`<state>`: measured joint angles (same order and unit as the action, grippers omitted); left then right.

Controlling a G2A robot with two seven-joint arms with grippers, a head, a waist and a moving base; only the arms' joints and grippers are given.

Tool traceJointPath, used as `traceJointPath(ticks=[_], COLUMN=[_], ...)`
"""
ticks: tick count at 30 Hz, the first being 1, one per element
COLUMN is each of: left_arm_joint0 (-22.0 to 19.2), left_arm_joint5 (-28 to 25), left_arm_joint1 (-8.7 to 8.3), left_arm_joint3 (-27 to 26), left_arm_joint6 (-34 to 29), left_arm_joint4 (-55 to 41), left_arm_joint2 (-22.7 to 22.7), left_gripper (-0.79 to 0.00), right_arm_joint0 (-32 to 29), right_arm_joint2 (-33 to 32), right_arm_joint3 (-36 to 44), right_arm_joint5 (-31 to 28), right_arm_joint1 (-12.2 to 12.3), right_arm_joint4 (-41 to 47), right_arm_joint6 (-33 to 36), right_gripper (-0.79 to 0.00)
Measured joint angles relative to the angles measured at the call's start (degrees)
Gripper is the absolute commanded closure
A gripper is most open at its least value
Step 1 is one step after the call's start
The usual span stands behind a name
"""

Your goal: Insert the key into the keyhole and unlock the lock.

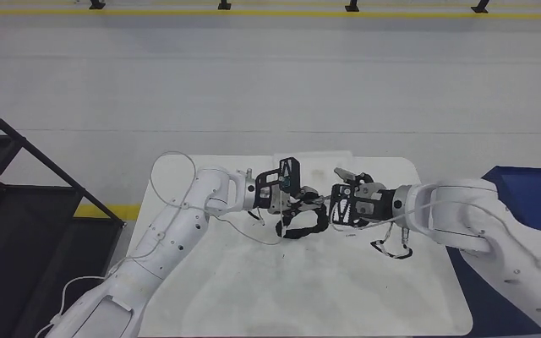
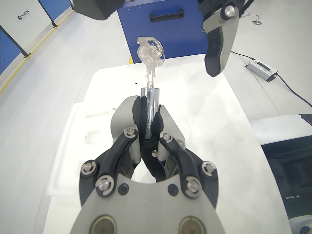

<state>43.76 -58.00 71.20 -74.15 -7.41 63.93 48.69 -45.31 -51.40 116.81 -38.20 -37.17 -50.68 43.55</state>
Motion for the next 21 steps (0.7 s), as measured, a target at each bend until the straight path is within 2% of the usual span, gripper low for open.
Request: traceJointPath(ticks=[1,7,10,12,21], left_arm_joint0=[-0.12,-0.59,-0.7,-0.79,-1.19], left_arm_joint5=[0.0,0.0,0.0,0.0,0.0], left_arm_joint1=[-0.18,-1.25,-1.64,-1.89,-2.78], left_arm_joint3=[-0.01,-0.19,-0.32,-0.44,-0.78], left_arm_joint6=[-0.08,-0.37,-0.41,-0.45,-0.08], left_arm_joint4=[-0.48,-2.14,-2.66,-2.9,-3.69], left_arm_joint2=[-0.11,-0.89,-1.41,-1.78,-2.91], left_gripper=[0.0,0.0,0.0,0.0,0.0], right_arm_joint0=[-0.29,-1.58,-1.9,-2.16,-3.17], right_arm_joint2=[-0.09,-0.39,-0.57,-0.74,-1.2], right_arm_joint3=[0.4,2.35,2.74,2.88,2.6], right_arm_joint5=[0.04,0.56,1.17,1.47,1.95], right_arm_joint1=[0.02,-0.04,-0.18,-0.29,-0.79], right_arm_joint4=[-0.61,-3.93,-4.95,-5.5,-4.87], right_arm_joint6=[0.03,1.13,1.13,0.63,-0.15], right_gripper=[-0.163,-0.169,-0.055,-0.009,0.0])
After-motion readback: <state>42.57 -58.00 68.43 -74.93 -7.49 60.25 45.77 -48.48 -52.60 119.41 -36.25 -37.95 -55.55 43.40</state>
